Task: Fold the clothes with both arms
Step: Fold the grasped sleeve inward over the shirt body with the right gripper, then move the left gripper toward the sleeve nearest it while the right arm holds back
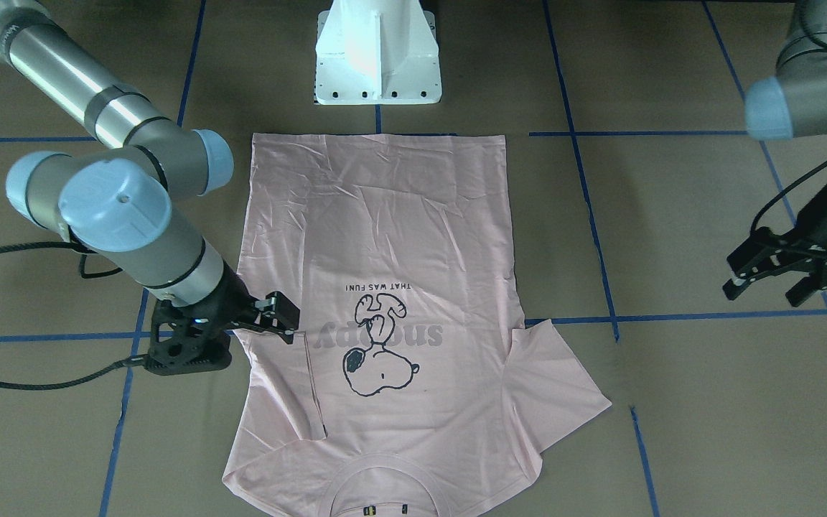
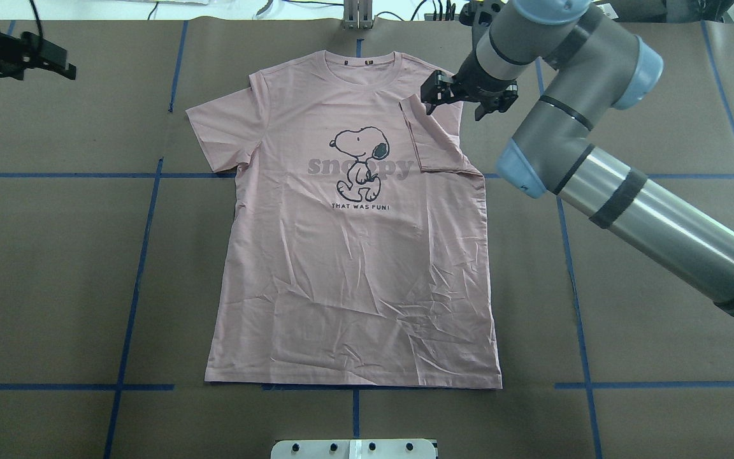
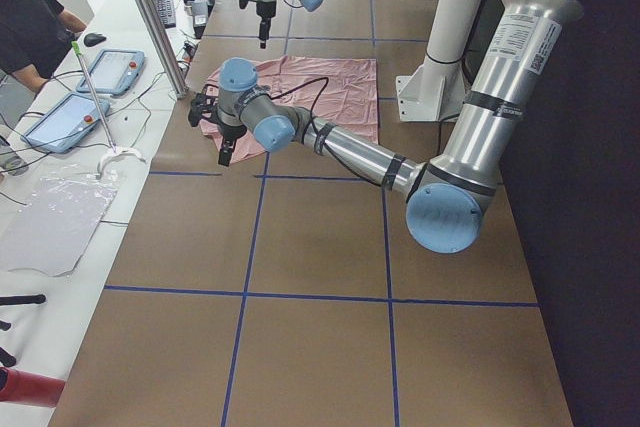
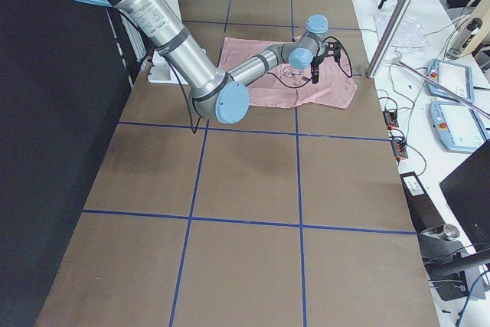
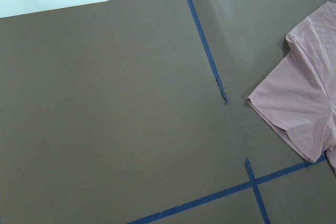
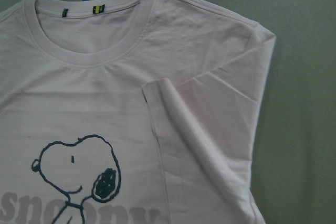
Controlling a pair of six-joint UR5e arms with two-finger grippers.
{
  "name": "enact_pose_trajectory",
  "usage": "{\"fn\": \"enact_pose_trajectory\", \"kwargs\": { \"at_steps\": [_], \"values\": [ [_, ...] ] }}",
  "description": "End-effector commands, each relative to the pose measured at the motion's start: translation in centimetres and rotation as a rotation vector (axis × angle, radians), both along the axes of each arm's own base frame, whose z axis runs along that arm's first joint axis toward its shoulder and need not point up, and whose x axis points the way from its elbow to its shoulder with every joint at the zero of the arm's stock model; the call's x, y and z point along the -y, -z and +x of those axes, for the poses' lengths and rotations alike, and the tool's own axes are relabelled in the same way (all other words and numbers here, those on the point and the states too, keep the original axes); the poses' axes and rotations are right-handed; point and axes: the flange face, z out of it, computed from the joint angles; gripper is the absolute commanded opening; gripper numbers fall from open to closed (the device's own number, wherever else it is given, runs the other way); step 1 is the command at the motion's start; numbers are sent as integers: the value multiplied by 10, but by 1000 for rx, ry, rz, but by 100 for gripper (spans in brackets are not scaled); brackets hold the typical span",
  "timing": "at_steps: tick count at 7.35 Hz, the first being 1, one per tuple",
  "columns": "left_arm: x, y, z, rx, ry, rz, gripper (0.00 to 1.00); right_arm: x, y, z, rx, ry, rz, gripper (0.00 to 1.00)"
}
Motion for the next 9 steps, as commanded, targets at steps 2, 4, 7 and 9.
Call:
{"fn": "enact_pose_trajectory", "kwargs": {
  "at_steps": [2, 4, 7, 9],
  "values": [
    [10, 1, 114, -34, 137, 36, 100, -21, -2, 70, -198, 143, 4, 100],
    [43, -18, 162, -34, 183, 55, 96, -42, -31, 100, -211, 147, 22, 100],
    [58, -35, 212, 67, 240, 72, 99, -42, -34, 99, -209, 147, 10, 100],
    [56, -40, 228, 69, 232, 81, 99, -42, -37, 98, -212, 147, 5, 100]
  ]
}}
